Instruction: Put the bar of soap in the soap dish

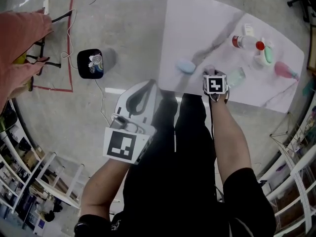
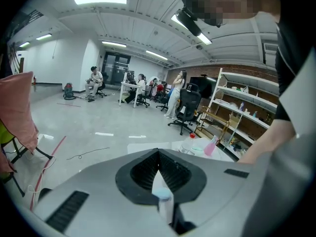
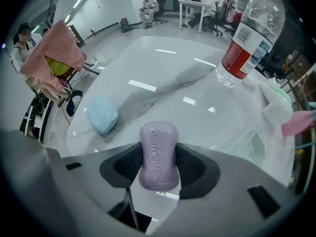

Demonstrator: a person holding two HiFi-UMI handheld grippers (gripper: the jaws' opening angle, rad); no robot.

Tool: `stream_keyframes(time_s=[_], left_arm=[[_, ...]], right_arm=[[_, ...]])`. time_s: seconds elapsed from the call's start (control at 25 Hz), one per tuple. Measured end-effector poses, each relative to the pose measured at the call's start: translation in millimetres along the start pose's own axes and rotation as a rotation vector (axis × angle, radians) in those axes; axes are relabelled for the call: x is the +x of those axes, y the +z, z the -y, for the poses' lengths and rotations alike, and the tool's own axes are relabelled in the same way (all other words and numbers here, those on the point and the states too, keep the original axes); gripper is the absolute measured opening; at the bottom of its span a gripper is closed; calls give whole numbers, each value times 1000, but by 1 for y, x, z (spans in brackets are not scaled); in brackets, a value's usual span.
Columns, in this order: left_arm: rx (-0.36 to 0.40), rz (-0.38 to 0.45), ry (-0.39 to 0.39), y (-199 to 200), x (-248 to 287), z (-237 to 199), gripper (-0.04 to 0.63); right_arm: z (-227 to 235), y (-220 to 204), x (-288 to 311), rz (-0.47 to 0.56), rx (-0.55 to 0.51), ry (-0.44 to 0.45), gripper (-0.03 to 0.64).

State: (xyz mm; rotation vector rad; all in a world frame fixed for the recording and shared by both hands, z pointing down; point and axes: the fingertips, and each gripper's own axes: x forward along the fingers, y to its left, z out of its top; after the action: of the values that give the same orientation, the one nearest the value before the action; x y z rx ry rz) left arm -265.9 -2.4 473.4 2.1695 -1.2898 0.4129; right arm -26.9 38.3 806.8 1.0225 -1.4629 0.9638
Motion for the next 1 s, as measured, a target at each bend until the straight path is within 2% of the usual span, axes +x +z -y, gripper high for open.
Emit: stream_keyframes(time_s=[0.4, 0.64, 1.0], left_arm=[[-6, 12, -22, 8, -3, 12, 8], [3, 36, -62, 24, -14, 27, 8], [52, 81, -136, 55, -40, 59, 8]], right_arm=[[-4, 18, -36, 155, 81, 121, 210], [-6, 29, -95, 246, 130, 160, 210], [-12, 18, -196, 330, 165, 183, 210]])
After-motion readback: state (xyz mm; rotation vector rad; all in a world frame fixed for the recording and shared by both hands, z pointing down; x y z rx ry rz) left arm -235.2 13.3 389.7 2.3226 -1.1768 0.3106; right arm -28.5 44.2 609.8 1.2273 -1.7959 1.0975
